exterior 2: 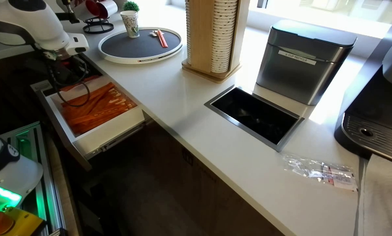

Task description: Pick up the object from the tray and put it in the drawer

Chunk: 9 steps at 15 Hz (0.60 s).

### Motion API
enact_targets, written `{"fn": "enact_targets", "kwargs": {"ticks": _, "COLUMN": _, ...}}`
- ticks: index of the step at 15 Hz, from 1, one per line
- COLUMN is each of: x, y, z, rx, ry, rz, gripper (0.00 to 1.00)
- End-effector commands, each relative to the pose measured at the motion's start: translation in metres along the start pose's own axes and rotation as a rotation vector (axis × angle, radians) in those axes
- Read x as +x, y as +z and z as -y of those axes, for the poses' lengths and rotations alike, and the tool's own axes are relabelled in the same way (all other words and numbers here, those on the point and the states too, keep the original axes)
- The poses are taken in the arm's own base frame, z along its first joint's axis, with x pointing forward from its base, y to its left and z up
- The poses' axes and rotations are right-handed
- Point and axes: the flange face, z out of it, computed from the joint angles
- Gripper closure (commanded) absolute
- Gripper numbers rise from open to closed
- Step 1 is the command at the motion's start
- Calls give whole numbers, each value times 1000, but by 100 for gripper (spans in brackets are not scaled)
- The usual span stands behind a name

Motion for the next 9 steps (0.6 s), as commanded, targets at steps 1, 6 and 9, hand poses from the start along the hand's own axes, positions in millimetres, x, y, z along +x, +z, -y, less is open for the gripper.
{"fn": "enact_targets", "kwargs": {"ticks": 1, "x": -42, "y": 31, "z": -8, "rx": -28, "ry": 185, "rz": 64, "gripper": 100}}
{"fn": "enact_targets", "kwargs": {"ticks": 6, "x": -17, "y": 19, "z": -9, "rx": -13, "ry": 107, "rz": 29, "gripper": 99}}
{"fn": "enact_targets", "kwargs": {"ticks": 9, "x": -16, "y": 18, "z": -8, "rx": -17, "ry": 102, "rz": 23, "gripper": 99}}
